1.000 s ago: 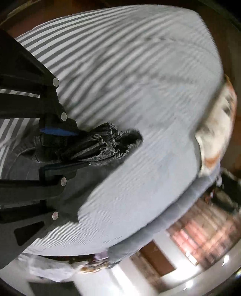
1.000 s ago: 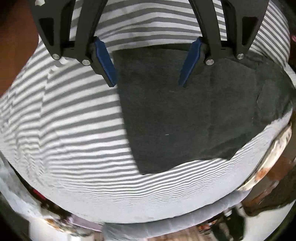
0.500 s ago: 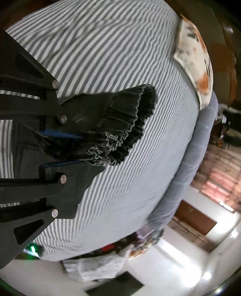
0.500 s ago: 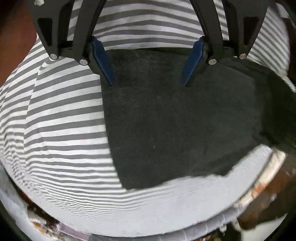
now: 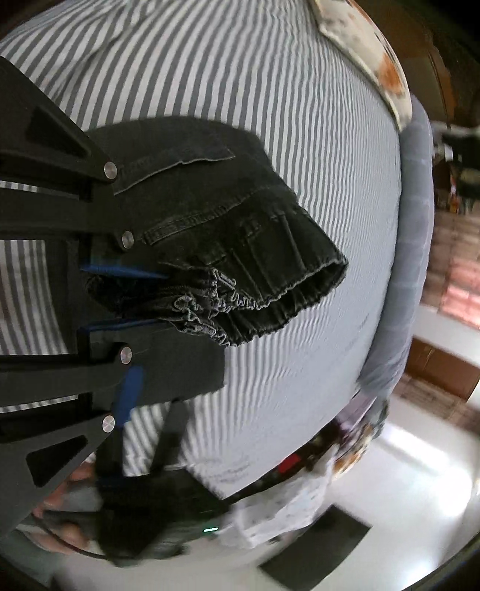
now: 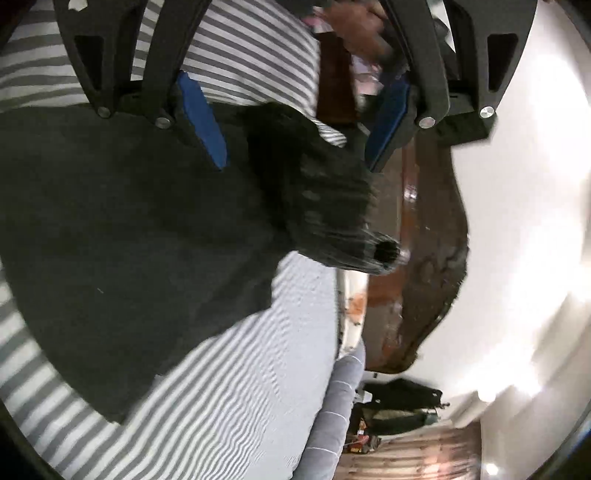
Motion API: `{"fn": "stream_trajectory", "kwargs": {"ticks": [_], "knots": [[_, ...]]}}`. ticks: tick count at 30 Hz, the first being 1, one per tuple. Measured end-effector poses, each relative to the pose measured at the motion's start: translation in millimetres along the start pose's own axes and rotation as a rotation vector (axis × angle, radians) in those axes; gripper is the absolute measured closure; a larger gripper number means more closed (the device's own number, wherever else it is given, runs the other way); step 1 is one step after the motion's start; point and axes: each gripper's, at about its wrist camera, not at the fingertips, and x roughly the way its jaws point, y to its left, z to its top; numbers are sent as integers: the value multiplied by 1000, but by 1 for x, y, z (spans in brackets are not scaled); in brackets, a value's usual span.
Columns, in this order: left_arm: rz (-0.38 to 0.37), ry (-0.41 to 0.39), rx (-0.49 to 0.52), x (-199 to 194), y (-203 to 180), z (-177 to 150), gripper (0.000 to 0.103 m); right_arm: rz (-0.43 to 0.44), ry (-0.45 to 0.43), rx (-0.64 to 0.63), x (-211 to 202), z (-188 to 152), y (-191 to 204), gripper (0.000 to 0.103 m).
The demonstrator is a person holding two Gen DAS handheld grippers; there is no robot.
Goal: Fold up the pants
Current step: 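Fold the waistband over onto the jeans with the left gripper while the right gripper approaches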
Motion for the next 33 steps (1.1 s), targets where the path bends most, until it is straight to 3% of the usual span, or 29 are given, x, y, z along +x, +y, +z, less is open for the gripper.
{"fn": "stream_trajectory", "kwargs": {"ticks": [6,13,18,21,26,33], "knots": [[-86,49,107,21,-51,-10,84,-102,-56,-76,-30,18,17,25],[-62,138,180,75,-81,-23,84,-232,-94,-47,-72,40,-9,25],[-10,140,273,89,-93,-39,83,-253,-85,17,-69,48,-38,25],[-18,167,323,91,-98,-44,79,-260,-68,21,-60,53,-43,25],[-129,185,296,71,-90,-43,76,-288,-33,-9,-43,65,-43,25],[-103,155,280,64,-70,-39,75,-357,-36,-58,-28,83,-35,28]]}}
